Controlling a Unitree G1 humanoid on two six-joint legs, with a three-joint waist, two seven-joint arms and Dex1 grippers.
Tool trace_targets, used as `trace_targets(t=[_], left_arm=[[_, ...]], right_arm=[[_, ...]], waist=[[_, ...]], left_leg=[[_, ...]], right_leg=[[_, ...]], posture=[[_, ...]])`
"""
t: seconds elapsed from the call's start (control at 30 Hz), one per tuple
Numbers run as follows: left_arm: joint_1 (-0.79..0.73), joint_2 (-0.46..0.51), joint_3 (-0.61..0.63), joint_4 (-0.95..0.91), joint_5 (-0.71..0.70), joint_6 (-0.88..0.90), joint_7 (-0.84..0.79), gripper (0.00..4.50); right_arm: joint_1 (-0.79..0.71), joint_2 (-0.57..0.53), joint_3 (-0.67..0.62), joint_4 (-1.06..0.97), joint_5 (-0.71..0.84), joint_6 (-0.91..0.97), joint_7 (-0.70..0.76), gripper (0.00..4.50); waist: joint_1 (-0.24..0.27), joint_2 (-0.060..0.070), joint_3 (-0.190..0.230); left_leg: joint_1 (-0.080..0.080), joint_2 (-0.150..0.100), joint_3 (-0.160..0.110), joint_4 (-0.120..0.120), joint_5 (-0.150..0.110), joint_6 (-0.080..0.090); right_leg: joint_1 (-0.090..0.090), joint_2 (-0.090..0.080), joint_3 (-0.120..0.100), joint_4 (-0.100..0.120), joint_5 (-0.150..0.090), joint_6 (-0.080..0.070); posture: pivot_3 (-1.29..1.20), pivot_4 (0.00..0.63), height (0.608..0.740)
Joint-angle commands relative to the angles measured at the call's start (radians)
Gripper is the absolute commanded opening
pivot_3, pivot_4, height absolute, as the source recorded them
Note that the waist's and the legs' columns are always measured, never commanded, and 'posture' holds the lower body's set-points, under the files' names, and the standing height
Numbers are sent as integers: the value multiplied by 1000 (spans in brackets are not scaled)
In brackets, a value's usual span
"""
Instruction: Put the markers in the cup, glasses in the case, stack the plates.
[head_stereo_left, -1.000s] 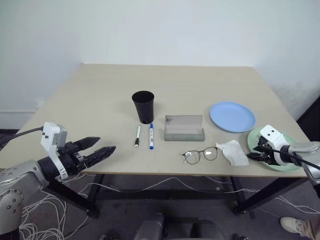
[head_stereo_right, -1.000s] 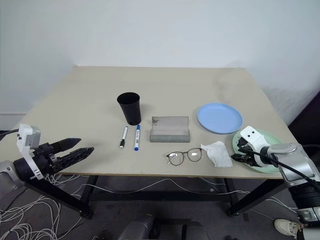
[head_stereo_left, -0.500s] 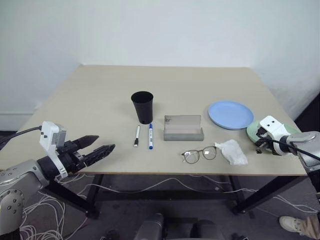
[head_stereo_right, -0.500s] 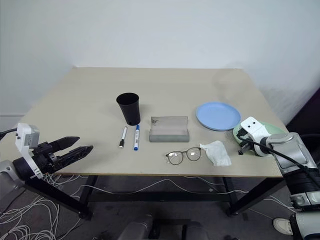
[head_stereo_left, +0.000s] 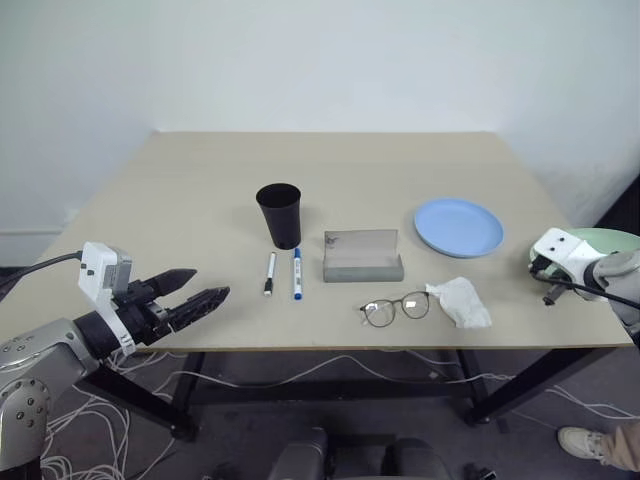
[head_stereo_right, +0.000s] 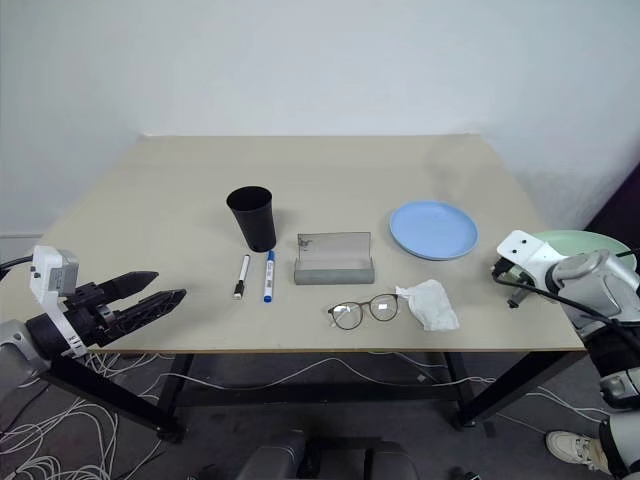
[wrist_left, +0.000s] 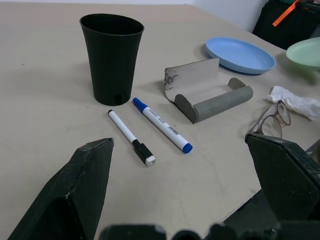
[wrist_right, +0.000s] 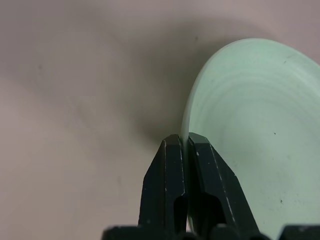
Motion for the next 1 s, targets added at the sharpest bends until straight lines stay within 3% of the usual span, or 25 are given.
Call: trace_targets(t=[0.03, 0.2, 0.47, 1.0], left_arm=[[-8, 6, 10, -20, -4, -19, 5, 4500], [-11, 6, 8, -23, -6, -15, 13, 4500], [3, -1, 21, -45, -21, -9, 35, 4500], [23, -3, 32, -69, -35, -9, 54, 4500]], right_arm=[[-85, 66, -59, -15, 14, -70, -52, 8], [-194, 227, -117, 90, 64, -151, -113, 8], [-338, 384, -108, 386, 59, -342, -141, 8], [-430, 510, -79, 675, 2, -559, -123, 8]], waist=[[-4, 0, 0], [-3, 0, 0], [0, -1, 0], [-6, 0, 0]], left_leg=[[0, 0, 0, 0, 0, 0], [0, 0, -1, 0, 1, -1], [0, 0, -1, 0, 4, -1], [2, 2, -2, -3, 7, -5]], right_leg=[[0, 0, 0, 0, 0, 0], [0, 3, 1, 0, 1, 2], [0, 5, 1, 0, 3, 3], [-2, 11, 2, 0, 3, 3]], posture=[[0, 0, 696], [0, 0, 696], [0, 0, 696], [0, 0, 696]])
